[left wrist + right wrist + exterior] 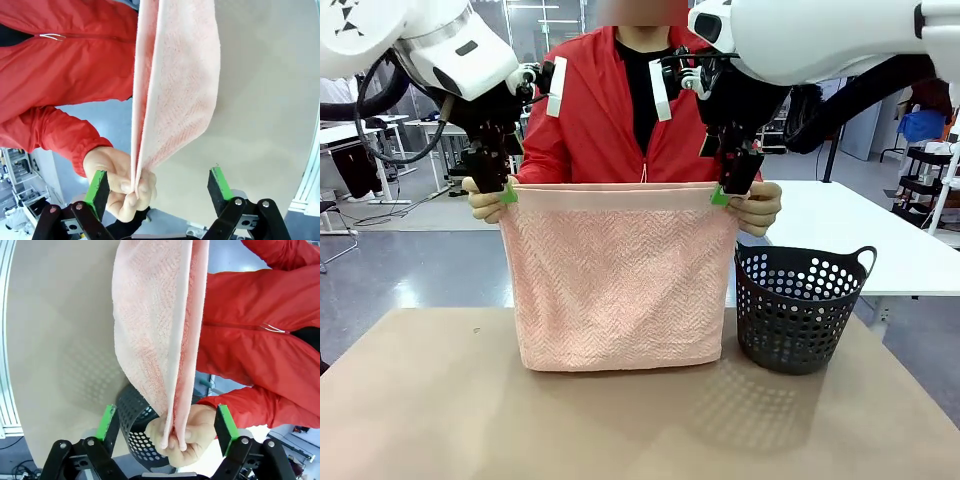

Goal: Fold the towel.
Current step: Release the end of the 100 cm Hotel Towel you were holding and grab the top end of the folded side.

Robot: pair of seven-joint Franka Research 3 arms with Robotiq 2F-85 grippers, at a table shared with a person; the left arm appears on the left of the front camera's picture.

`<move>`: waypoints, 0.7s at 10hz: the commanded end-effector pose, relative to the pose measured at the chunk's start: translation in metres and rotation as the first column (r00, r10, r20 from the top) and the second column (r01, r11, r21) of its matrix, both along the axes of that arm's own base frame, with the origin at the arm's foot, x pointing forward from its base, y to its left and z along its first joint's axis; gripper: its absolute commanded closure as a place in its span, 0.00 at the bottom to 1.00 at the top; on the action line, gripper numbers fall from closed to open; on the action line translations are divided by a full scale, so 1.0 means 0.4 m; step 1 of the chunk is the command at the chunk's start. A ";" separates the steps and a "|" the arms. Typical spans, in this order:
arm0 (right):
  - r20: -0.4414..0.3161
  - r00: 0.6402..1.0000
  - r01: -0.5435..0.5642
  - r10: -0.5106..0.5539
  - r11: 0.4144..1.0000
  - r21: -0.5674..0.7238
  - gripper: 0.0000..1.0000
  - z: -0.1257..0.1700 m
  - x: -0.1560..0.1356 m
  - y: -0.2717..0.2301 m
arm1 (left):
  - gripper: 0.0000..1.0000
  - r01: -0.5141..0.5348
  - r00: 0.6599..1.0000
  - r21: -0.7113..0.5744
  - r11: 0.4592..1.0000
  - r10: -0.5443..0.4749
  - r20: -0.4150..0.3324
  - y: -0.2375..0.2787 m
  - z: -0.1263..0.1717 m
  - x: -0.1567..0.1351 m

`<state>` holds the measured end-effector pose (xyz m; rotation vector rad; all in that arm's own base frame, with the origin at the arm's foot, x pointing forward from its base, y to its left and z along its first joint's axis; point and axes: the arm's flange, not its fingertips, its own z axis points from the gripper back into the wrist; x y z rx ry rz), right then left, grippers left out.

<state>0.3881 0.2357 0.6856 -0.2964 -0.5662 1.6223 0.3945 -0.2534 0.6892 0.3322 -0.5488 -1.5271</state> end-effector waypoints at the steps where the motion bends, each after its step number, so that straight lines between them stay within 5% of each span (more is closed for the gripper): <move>1: 0.006 1.000 0.010 -0.010 1.000 0.006 0.00 -0.030 0.009 0.004 | 0.00 -0.030 0.999 -0.004 1.000 0.030 0.020 -0.003 -0.020 0.008; 7: -0.099 0.995 -0.001 0.000 1.000 -0.008 0.00 -0.054 0.107 0.025 | 0.00 -0.010 0.999 0.048 0.999 0.012 -0.046 -0.037 -0.037 0.095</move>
